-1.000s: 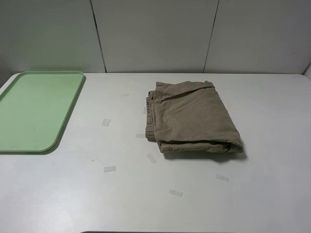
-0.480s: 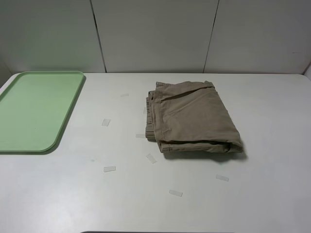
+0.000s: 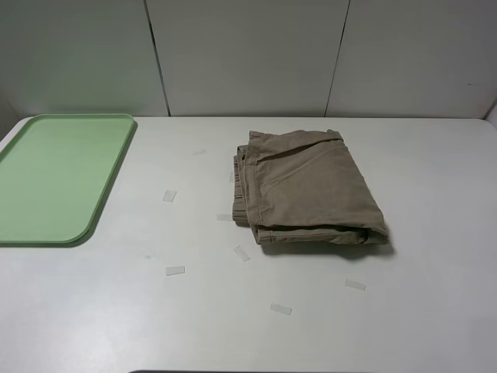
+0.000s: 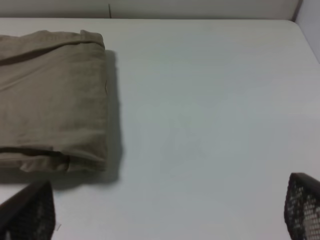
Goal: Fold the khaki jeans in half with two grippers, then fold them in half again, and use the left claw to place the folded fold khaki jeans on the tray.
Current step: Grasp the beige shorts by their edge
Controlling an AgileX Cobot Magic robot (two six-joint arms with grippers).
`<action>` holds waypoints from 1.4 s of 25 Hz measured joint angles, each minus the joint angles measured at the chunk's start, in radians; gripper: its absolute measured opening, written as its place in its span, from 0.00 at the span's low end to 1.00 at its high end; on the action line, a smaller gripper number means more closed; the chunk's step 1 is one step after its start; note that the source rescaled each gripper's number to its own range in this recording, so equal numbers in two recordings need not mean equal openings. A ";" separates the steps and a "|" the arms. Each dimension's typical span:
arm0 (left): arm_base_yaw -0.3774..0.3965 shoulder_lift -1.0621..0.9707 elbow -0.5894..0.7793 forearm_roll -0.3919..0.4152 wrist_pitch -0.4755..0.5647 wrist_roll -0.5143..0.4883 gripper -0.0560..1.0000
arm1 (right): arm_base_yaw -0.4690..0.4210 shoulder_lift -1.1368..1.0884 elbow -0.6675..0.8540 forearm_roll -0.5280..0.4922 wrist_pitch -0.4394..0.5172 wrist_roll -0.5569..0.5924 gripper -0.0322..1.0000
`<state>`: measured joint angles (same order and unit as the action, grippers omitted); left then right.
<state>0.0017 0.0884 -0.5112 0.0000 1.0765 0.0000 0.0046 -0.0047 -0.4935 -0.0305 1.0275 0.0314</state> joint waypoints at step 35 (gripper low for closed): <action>-0.481 1.485 -0.362 -0.317 -0.734 0.015 0.90 | 0.000 0.000 0.000 0.000 0.000 0.000 1.00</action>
<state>-0.4792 1.5736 -0.8731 -0.3165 0.3425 0.0149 0.0046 -0.0047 -0.4935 -0.0305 1.0275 0.0314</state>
